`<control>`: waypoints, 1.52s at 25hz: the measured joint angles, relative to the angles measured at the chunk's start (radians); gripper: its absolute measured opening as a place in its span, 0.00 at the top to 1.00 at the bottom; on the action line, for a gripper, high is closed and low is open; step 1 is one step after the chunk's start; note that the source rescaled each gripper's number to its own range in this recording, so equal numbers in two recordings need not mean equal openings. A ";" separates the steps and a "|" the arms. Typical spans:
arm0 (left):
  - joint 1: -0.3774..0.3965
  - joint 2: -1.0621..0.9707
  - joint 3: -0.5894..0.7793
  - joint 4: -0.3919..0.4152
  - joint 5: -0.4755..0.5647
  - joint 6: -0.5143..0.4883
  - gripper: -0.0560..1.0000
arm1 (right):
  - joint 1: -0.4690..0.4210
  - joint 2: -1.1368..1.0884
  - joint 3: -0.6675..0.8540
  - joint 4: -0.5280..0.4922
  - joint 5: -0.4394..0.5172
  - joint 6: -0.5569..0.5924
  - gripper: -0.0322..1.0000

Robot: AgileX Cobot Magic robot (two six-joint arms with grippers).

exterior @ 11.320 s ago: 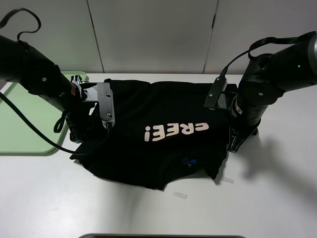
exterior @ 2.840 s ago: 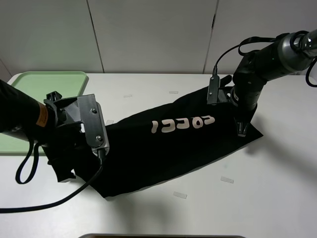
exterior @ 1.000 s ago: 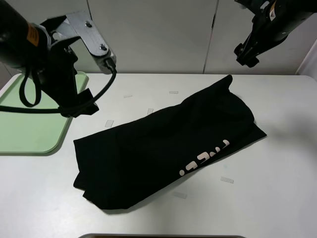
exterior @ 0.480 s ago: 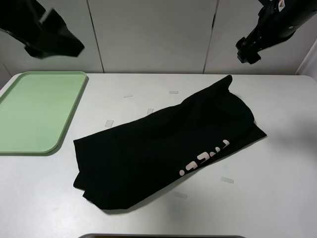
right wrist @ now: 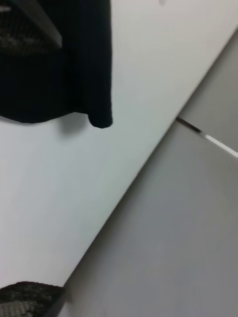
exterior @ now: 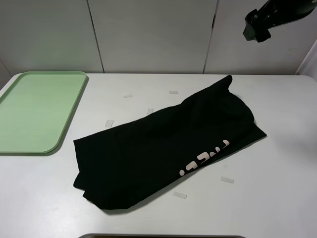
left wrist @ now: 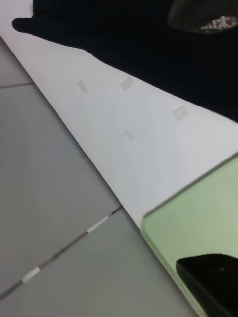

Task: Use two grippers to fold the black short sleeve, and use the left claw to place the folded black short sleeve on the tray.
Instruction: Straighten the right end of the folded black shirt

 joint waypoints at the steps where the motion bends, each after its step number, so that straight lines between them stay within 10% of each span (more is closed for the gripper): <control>1: 0.000 -0.033 0.000 0.000 0.023 -0.003 0.12 | 0.000 -0.016 0.000 0.006 -0.002 0.000 0.00; 18: 0.000 -0.638 0.350 -0.197 -0.041 -0.014 0.12 | 0.003 -0.192 0.000 0.097 -0.033 0.000 0.00; 38: 0.000 -0.650 0.630 -0.230 0.131 -0.052 0.12 | 0.003 -0.208 0.000 0.191 0.047 0.000 0.00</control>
